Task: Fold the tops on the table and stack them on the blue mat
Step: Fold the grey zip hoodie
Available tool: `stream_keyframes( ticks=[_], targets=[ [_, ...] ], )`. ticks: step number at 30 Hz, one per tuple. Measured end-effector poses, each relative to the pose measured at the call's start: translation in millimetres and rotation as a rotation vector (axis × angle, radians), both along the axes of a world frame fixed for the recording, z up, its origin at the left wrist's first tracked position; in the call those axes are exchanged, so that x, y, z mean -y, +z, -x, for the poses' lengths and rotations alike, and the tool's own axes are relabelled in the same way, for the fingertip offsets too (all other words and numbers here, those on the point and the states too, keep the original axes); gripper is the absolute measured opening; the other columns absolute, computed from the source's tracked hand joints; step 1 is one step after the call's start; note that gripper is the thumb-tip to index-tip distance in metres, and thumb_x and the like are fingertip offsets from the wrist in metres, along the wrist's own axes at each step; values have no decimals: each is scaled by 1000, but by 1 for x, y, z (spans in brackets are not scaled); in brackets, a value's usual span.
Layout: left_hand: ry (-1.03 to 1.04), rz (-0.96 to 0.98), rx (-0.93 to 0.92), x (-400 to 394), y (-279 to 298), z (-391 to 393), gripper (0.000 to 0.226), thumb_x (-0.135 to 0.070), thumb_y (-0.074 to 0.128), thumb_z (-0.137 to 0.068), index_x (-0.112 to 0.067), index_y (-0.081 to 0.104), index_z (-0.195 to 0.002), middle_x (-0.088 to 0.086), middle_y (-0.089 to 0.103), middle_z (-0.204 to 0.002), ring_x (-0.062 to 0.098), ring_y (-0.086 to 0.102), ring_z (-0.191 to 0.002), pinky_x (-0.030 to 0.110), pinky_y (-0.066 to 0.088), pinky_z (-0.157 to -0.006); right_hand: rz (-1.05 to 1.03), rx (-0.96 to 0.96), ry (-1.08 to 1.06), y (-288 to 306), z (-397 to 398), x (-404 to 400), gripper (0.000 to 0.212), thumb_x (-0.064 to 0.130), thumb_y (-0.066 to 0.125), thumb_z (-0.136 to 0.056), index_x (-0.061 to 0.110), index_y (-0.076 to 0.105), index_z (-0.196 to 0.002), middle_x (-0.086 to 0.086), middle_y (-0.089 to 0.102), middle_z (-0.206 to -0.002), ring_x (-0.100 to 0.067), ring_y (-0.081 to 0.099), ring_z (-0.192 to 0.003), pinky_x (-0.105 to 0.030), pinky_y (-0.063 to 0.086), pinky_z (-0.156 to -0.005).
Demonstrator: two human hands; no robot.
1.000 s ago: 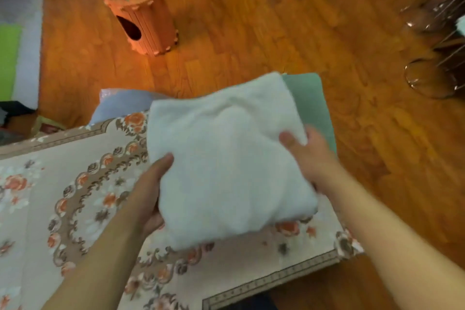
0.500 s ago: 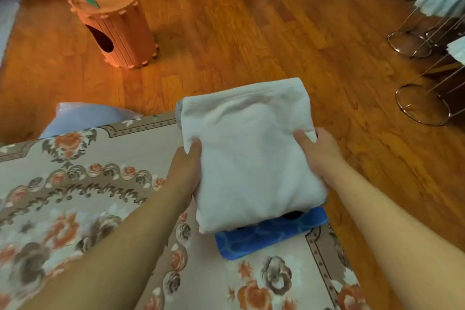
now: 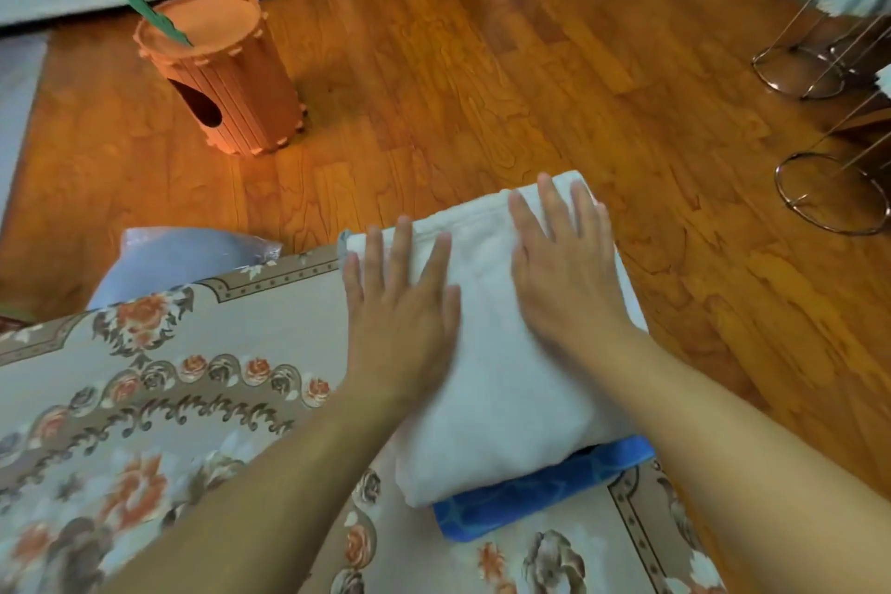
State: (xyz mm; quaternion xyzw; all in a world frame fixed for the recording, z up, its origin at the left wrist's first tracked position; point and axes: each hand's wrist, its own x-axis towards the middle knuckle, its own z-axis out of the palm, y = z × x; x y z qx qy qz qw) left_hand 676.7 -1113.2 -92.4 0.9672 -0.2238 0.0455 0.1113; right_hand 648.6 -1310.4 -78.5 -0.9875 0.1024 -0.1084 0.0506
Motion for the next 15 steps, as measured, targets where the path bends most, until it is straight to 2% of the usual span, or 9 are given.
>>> stream_keyframes(
  ticks=[2,3,6,9,11,13,15],
  targets=[
    [89,-35,-131,13,-15,-27,60,-59,16,-103,-42,6,-160,2,6,-170,33,-6,-156,62,1,-122,-19,-158,-85,-20,-31,15,58,49,23,-104,31,20,-159,-6,18,-166,-38,10,-152,-58,12,-122],
    [127,-15,-188,16,-25,-38,62,-64,12,-101,-46,1,-159,-2,5,-170,29,-9,-156,63,5,-121,-32,-198,-119,-32,-41,22,61,55,18,-103,32,19,-159,-4,19,-166,-37,13,-152,-57,17,-121],
    [165,82,-272,17,-52,-44,63,-71,15,-98,-50,-1,-156,-5,8,-170,26,-7,-156,65,27,-116,-62,-163,-103,-64,-40,31,64,59,15,-102,30,24,-157,-5,28,-163,-36,24,-148,-53,38,-112],
    [173,77,-250,19,-57,-36,64,-70,15,-99,-48,0,-157,-3,7,-170,27,-7,-156,66,28,-115,-118,-155,-104,-71,-35,30,62,58,18,-103,29,24,-157,-5,28,-163,-34,23,-149,-52,41,-109],
    [176,36,-254,20,-50,-36,64,-69,10,-99,-46,-2,-158,-3,3,-170,27,-10,-156,69,13,-118,-74,-179,-105,-61,-37,28,63,58,15,-103,30,19,-159,-5,23,-165,-35,18,-151,-56,32,-115],
    [181,-43,-256,23,-41,-37,64,-67,5,-100,-44,-6,-159,-3,-5,-171,29,-17,-155,68,-7,-118,-15,-184,-120,-41,-39,23,64,57,12,-103,29,12,-160,-6,10,-168,-38,3,-153,-60,9,-122],
    [191,-88,-251,24,-36,-36,65,-66,2,-99,-41,-9,-159,-1,-9,-170,32,-20,-154,67,-12,-117,-2,-93,-126,-19,-28,5,64,56,15,-103,30,7,-160,-6,-2,-169,-38,-10,-153,-58,-8,-120]
  ],
)
